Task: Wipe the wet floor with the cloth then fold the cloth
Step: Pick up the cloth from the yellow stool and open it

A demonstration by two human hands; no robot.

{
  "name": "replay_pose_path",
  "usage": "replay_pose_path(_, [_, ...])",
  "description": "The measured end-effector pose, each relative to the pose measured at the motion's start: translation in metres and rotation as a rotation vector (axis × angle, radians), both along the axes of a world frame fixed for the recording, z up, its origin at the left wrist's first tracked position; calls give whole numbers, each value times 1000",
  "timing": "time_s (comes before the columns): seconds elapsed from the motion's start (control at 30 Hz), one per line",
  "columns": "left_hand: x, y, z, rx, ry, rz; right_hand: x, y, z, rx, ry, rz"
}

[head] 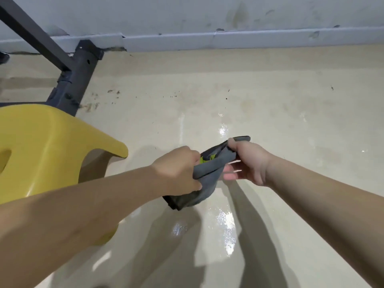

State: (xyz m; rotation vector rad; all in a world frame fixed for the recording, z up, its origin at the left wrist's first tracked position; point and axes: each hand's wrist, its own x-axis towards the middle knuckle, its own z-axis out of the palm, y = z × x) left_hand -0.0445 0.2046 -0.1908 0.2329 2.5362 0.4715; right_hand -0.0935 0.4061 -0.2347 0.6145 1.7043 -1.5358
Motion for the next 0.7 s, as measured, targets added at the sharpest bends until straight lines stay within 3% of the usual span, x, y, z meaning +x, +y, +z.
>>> replay_pose_path(0.1, [-7,-28,-17,-75,71,54,-2,-9,-4,30,60,-38])
replay_pose_path(0.3, [-19,-49,-3,59,350,160,-12,-24,7,-72,162,-187])
replay_pose_path(0.5, [-8,-51,19,-260,418,-91,-13,-24,24,102,343,-207])
replay_pose_path(0.7, [8,-50,26,-167,450,-69,-8,-23,44,163,409,-130])
